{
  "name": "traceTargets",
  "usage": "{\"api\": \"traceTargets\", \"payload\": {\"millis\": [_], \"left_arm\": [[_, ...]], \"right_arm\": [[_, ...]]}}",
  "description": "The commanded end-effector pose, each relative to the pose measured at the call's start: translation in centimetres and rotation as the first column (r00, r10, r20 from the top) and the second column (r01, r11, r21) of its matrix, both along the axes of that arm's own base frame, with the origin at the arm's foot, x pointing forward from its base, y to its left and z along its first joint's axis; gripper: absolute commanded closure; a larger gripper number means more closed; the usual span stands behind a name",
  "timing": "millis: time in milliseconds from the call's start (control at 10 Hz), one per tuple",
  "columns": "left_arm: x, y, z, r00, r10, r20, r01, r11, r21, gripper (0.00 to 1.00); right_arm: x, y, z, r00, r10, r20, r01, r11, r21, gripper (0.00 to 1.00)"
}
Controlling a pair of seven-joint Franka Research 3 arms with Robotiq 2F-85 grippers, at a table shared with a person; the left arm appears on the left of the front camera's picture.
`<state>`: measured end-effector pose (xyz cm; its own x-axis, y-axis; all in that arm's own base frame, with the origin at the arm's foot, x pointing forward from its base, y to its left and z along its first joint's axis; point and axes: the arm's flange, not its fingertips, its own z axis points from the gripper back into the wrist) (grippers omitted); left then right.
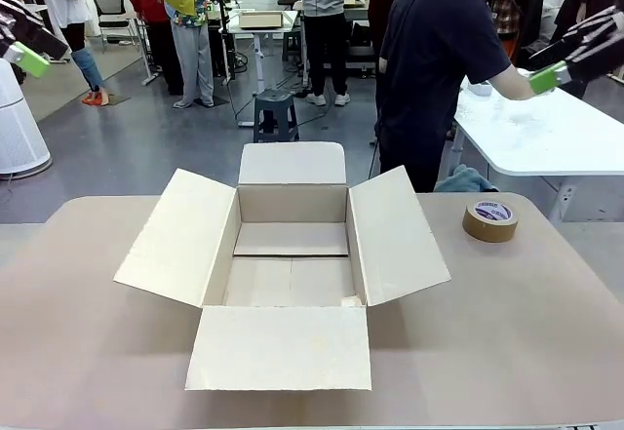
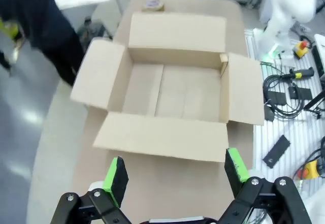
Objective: Wrap the clocks to prevent damage.
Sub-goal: Open the side flaps of the Package Box.
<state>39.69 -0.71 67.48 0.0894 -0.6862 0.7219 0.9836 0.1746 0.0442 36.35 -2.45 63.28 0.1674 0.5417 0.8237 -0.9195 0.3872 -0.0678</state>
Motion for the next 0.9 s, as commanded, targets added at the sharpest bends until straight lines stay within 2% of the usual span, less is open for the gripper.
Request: {"api": "traceTargets", "payload": {"millis": [0, 200, 300, 400, 500, 800], "left_arm": [[0.9, 1.5, -1.9, 0.997, -0.068, 0.035, 0.071, 0.992, -0.103, 0.00], [1.0, 3.1, -4.6, 0.998, -0.050, 0.037, 0.057, 0.975, -0.213, 0.00], [0.8, 4.1, -5.9, 0.999, -0.037, 0.037, 0.045, 0.964, -0.263, 0.00], [0.5, 5.0, -6.9, 0.999, -0.008, 0.034, 0.018, 0.954, -0.300, 0.00], [0.3, 5.6, -7.2, 1.000, 0.008, 0.027, 0.001, 0.951, -0.309, 0.00], [0.1, 6.8, -7.9, 0.997, 0.063, 0.035, -0.049, 0.945, -0.324, 0.00]], "right_arm": [[1.3, -0.9, -2.7, 0.996, 0.079, 0.041, -0.082, 0.993, 0.090, 0.00], [1.9, -2.6, -5.6, 0.993, 0.007, 0.119, -0.027, 0.985, 0.168, 0.00], [2.1, -3.6, -6.9, 0.992, 0.051, 0.116, -0.075, 0.974, 0.215, 0.00], [1.9, -4.3, -7.7, 0.989, 0.141, 0.045, -0.147, 0.967, 0.207, 0.00], [1.6, -5.1, -8.0, 0.987, 0.161, -0.018, -0.154, 0.969, 0.196, 0.00], [0.2, -6.1, -7.9, 0.985, 0.160, -0.068, -0.146, 0.972, 0.183, 0.00]]}}
